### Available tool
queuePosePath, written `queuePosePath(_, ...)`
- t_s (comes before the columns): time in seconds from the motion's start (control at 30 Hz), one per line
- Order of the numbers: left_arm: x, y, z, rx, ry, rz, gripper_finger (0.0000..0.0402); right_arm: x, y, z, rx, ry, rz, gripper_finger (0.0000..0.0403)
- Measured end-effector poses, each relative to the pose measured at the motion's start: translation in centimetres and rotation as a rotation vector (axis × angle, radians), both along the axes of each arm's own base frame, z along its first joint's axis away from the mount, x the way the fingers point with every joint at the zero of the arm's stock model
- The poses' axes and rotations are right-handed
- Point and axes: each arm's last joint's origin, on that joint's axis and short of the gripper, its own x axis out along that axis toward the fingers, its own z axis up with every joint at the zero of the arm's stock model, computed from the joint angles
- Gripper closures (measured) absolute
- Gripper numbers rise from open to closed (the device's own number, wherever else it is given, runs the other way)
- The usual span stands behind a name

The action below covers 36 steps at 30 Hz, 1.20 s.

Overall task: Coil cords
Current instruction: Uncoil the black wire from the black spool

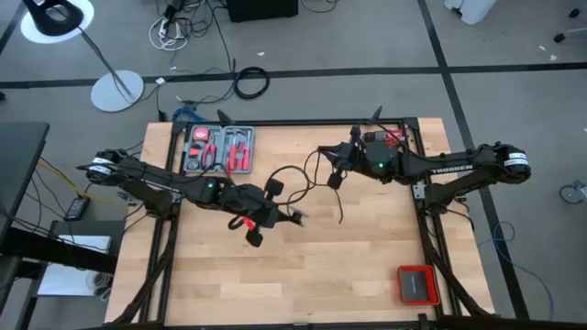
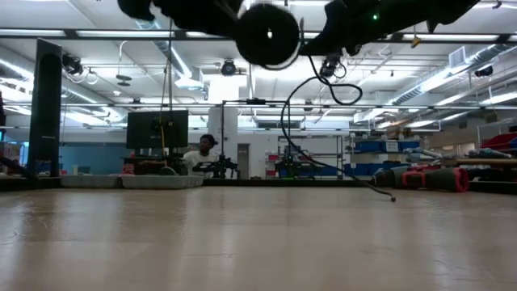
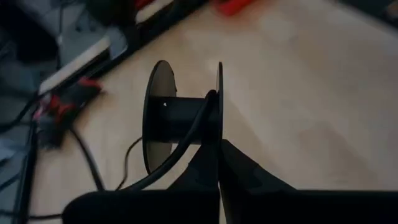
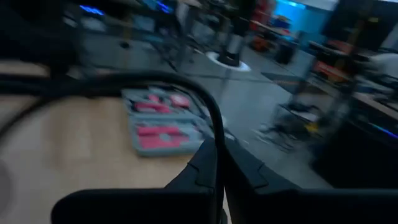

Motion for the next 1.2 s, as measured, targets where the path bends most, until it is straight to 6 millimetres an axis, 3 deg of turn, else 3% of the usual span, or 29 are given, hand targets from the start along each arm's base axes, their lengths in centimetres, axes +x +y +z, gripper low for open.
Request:
queuePosePath(0.17,0.5,1.5,-1.3,0.006,0.074,0.058,0.0401,-0.1,-0.1,0.5,0.030,-0.055,0.072,0.0392)
queuePosePath(0.3,0.4,2.2,-1.7,-0.006,0.122,0.089,0.0401,-1.0,0.1,2.3,0.027,-0.157,0.105,0.0392)
queuePosePath(0.57,-0.2,2.6,-2.4,0.003,0.202,0.240,0.0401,-2.1,2.6,3.3,0.088,-0.189,0.305,0.0392)
queuePosePath(0.97,-0.4,2.2,-2.4,0.095,0.203,0.264,0.0401,-2.5,5.2,-1.0,0.329,0.190,0.326,0.0389)
queuePosePath(1.2,-0.6,2.3,-2.5,0.149,0.220,0.269,0.0401,-2.8,5.5,-4.5,0.535,0.441,0.198,0.0383)
